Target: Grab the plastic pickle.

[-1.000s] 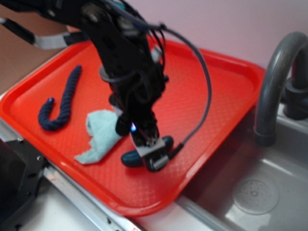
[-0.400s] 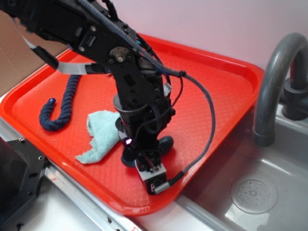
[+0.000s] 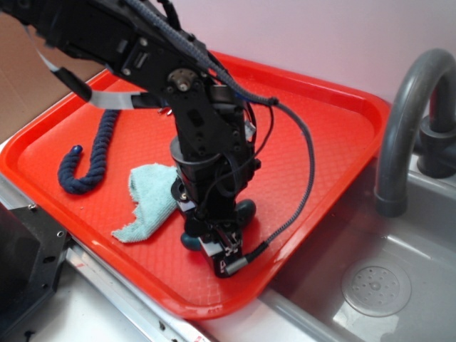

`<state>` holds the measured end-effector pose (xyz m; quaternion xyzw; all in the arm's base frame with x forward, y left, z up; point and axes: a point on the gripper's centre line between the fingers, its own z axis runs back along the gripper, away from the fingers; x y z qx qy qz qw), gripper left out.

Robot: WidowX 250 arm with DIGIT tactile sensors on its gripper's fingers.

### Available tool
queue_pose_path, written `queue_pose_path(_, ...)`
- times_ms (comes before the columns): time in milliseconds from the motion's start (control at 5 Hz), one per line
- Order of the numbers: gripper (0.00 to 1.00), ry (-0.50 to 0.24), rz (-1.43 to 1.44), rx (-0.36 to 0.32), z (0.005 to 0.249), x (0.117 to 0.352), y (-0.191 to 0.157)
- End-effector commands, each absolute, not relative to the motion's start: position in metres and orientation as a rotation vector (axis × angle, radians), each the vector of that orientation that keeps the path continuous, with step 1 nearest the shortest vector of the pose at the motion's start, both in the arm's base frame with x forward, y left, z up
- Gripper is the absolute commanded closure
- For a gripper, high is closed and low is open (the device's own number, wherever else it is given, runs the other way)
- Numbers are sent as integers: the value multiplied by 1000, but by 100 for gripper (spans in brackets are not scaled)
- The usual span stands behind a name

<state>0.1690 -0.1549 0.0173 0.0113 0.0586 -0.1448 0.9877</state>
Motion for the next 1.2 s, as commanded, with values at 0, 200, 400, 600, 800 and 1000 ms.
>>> queue_pose_path(0, 100, 32, -165, 11, 66, 176, -143)
queue_pose_path(200, 100, -71, -6, -59, 115, 182, -112)
queue_pose_path(400, 100, -132, 96, -89, 159, 178, -81)
queue_pose_path(600, 100, -195, 216, -89, 196, 164, -53)
queue_pose_path(800, 100, -197, 279, -63, 209, 158, -41)
queue_pose_path(1000, 100, -197, 211, -213, 201, 163, -34)
